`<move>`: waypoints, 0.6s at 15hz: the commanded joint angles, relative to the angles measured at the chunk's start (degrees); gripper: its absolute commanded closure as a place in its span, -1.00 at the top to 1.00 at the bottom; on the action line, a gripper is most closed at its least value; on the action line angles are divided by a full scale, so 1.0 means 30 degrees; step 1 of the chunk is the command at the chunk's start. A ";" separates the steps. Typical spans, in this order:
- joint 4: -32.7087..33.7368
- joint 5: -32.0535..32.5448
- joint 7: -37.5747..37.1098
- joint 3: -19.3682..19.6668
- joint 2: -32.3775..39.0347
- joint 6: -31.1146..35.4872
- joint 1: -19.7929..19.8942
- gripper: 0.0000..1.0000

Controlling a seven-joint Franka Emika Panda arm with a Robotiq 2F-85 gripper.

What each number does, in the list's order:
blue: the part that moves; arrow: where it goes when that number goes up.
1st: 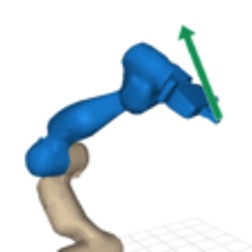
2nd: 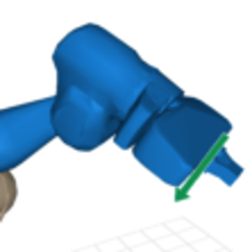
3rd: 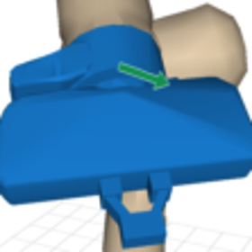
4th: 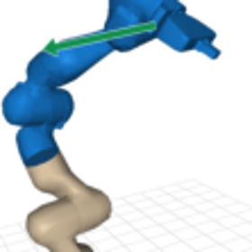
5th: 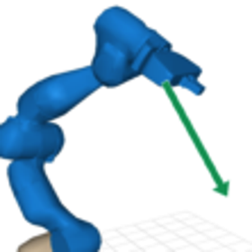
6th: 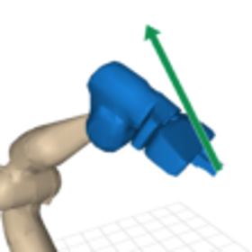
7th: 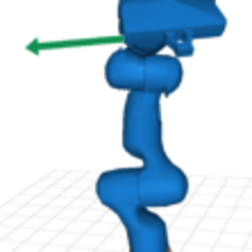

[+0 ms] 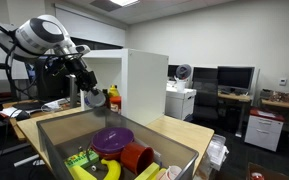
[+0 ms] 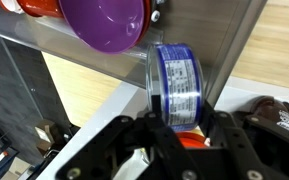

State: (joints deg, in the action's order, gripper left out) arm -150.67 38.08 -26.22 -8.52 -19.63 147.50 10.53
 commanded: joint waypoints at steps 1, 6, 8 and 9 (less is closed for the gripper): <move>0.0085 0.1726 -0.0365 -0.0194 -0.0184 -0.0504 0.0231 -0.75; 0.0105 0.2453 -0.0154 0.0222 -0.0106 -0.0716 -0.0252 -0.75; -0.0063 0.1520 0.0533 0.0529 -0.0184 -0.0730 -0.0709 -0.75; -0.0115 0.1047 0.0886 0.0688 -0.0185 -0.0745 -0.0932 -0.75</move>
State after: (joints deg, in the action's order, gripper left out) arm -150.68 43.77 -26.34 -8.10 -19.58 146.23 10.03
